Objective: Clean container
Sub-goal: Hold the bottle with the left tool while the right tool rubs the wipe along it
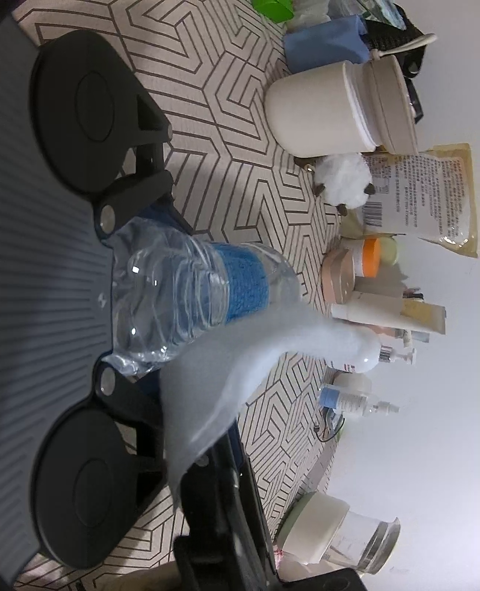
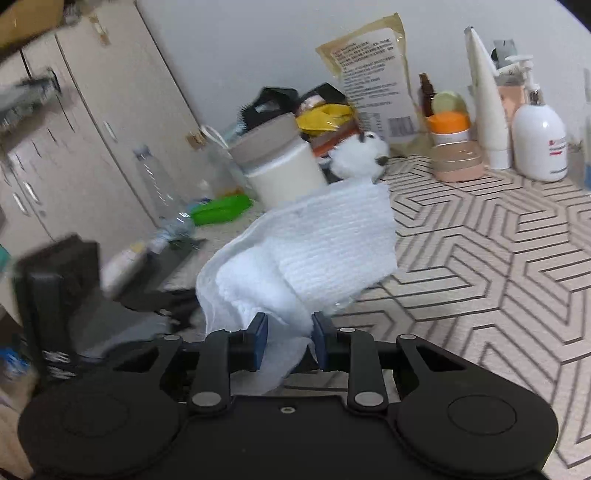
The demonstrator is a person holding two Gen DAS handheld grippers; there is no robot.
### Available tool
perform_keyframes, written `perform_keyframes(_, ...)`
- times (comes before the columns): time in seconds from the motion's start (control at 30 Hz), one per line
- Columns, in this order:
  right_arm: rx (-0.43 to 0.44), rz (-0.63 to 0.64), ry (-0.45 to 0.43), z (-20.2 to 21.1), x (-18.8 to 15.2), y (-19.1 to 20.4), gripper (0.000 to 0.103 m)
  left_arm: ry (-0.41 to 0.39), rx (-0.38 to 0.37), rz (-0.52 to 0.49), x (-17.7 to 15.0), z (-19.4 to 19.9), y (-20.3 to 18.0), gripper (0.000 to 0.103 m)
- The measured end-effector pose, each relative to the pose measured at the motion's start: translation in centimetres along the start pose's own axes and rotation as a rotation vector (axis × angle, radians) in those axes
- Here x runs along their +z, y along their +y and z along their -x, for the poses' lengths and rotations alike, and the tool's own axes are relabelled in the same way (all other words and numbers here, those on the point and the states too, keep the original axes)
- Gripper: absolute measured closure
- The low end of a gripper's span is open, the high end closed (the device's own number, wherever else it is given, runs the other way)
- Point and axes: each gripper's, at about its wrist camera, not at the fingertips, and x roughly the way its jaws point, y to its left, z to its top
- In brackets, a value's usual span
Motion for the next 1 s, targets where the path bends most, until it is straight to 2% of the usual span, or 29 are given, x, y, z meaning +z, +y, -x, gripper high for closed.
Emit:
perform_keyframes(0.07, 0.028, -0.006, -0.003, 0.2, 0.1, 0.1, 0.069, -0.004, 0.007, -0.013, 0.0, 0.1, -0.3, 0.034)
perform_keyframes(0.13, 0.007, 0.002, -0.011, 0.4, 0.2, 0.1, 0.069, -0.003, 0.007, -0.018, 0.0, 0.1, -0.3, 0.034)
perform_keyframes(0.23, 0.004, -0.031, -0.050, 1.4, 0.6, -0.5, 0.060, 0.001, 0.003, -0.010, 0.0, 0.1, -0.2, 0.034)
perform_keyframes(0.43, 0.042, -0.071, -0.100, 1.7, 1.6, -1.4, 0.051, -0.015, 0.001, -0.026, 0.2, 0.0, -0.2, 0.036)
perform_keyframes(0.63, 0.011, -0.024, -0.056, -0.6, 2.9, -1.3, 0.052, -0.018, -0.013, -0.022, 0.2, 0.0, 0.1, 0.036)
perform_keyframes(0.77, 0.022, -0.054, -0.040, -0.4, 2.2, -1.9, 0.068, -0.007, -0.007, -0.025, 0.2, -0.2, 0.0, 0.036)
perform_keyframes(1.0, 0.072, -0.094, -0.010, -0.7, 0.9, -2.4, 0.069, 0.010, -0.008, -0.014, 0.2, -0.4, 0.0, 0.030)
